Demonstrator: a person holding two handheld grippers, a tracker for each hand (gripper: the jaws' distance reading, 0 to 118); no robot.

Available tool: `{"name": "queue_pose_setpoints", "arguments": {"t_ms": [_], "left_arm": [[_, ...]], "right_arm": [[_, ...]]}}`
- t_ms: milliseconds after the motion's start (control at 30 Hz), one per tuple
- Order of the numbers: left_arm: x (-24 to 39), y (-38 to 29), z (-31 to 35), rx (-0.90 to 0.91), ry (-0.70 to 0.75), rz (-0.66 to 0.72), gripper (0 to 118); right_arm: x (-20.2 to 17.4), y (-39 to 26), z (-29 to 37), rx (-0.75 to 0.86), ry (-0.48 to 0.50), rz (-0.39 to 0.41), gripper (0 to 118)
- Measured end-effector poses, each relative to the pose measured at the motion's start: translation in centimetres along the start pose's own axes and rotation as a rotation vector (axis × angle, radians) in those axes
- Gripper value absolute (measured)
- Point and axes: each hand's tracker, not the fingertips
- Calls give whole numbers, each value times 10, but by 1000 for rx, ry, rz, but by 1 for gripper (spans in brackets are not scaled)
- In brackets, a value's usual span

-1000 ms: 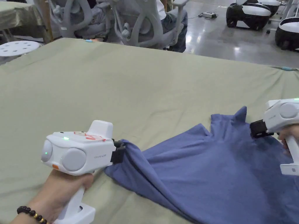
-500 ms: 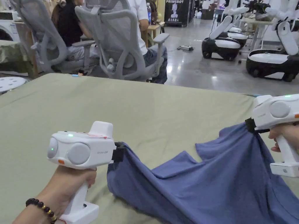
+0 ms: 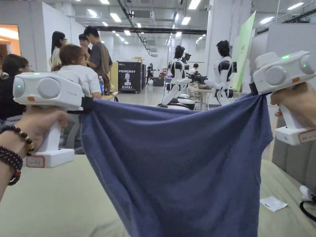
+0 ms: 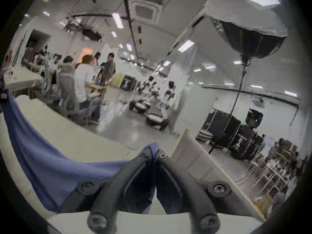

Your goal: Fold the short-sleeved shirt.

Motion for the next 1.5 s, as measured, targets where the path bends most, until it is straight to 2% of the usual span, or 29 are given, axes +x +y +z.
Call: {"name": "queue_pose_setpoints", "arguments": {"t_ms": [133,167,233,267,467,567,733,1000,1100,1300,1400,1500], "left_arm": [[1,45,-12,54,30,-12,8],[2,54,-14,52,44,-22,8],[6,71,-20,55,65,-48,8],[7,76,-21,69,73,-52,8],[10,99,-29,131,77,-42,8],[11,95,-35,132,77,-50,8],[4,52,-61,63,66,-64,8],[-21,-81,-108,-132,46,21,8],[-20,-105,-107,-148,44,20,8],[-12,-125,-49,-108,-5,39,8],[-7,-152,-2,-100,-16,43,8],[-4,-193,50,-91,-43,122,8]], "right_arm": [[15,37,-5,63,-104,37,3],[18,44,-5,80,-117,13,3],[26,59,-3,131,-103,-70,3],[28,65,-2,140,-101,-81,3],[35,74,-6,148,-110,-93,3],[33,65,-13,148,-104,-126,3],[13,22,-39,85,-50,-155,3],[-41,-93,-86,-97,59,-188,3],[-49,-111,-86,-128,66,-203,3],[-39,-132,-26,-99,70,-198,3],[-35,-162,26,-80,75,-174,3],[-33,-207,63,-112,73,-161,3]]}}
